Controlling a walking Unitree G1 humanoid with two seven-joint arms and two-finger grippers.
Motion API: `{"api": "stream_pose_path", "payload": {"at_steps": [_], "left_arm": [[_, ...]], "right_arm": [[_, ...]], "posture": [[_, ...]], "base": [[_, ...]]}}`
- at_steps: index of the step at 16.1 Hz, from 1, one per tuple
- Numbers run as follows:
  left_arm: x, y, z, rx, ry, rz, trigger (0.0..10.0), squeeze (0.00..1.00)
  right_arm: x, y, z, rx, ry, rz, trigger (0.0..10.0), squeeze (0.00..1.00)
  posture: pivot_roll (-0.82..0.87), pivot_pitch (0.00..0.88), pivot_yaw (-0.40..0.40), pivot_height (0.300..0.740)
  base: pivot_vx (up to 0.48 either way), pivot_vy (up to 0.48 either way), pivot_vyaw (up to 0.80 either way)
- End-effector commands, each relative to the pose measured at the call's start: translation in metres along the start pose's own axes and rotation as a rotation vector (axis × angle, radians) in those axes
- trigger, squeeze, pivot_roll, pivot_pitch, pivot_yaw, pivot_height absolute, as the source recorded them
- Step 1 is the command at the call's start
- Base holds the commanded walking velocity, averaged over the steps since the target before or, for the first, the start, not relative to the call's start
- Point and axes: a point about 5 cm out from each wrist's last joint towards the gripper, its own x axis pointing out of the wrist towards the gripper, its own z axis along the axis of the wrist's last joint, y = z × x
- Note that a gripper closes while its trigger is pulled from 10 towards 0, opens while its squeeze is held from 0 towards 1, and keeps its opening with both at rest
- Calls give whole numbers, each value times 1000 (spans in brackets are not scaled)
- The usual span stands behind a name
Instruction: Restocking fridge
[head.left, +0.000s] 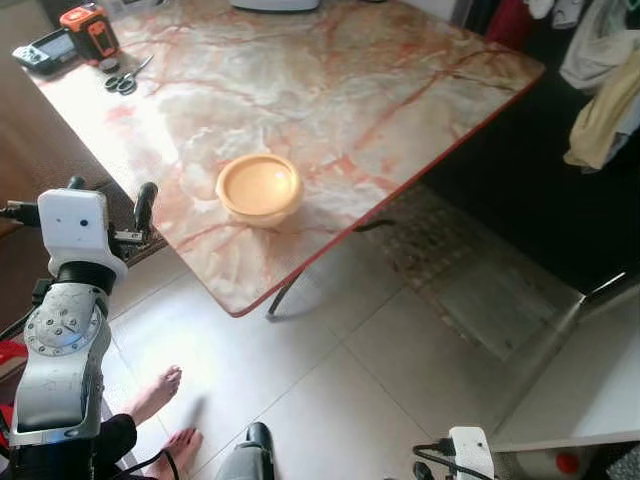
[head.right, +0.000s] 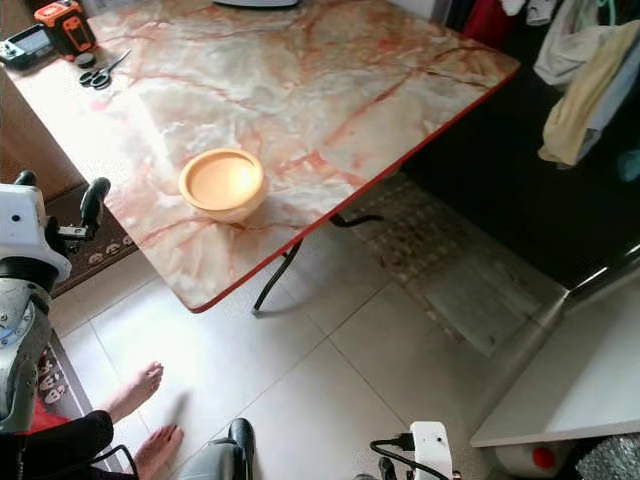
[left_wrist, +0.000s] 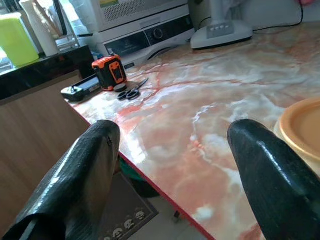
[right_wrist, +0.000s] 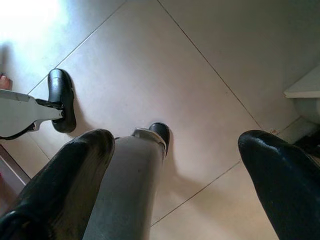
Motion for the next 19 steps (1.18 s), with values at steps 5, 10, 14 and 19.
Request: {"api": "stream_pose_path", "payload": {"at_steps": [5,10,14,19], "left_arm": [[1,-1,-3,15,12,-10,10000,0],[4,-5,-2,6,6,-28,10000,0],[3,-6,-2,11,8,-36,10000,0],[4,-8,-2,16,5,-43,10000,0]], "right_arm": [[0,10,-13,-3,48,10,10000,0],[3,24,-12,-5,41,29,10000,0],[7,48,-7,-10,27,56,10000,0],[10,75,-6,-16,20,79,10000,0]], "posture": [[64,248,-32,740],[66,248,-30,740],[66,248,-28,740],[66,246,-29,740]], "base": [[281,0,0],[157,0,0],[267,0,0],[270,0,0]]}}
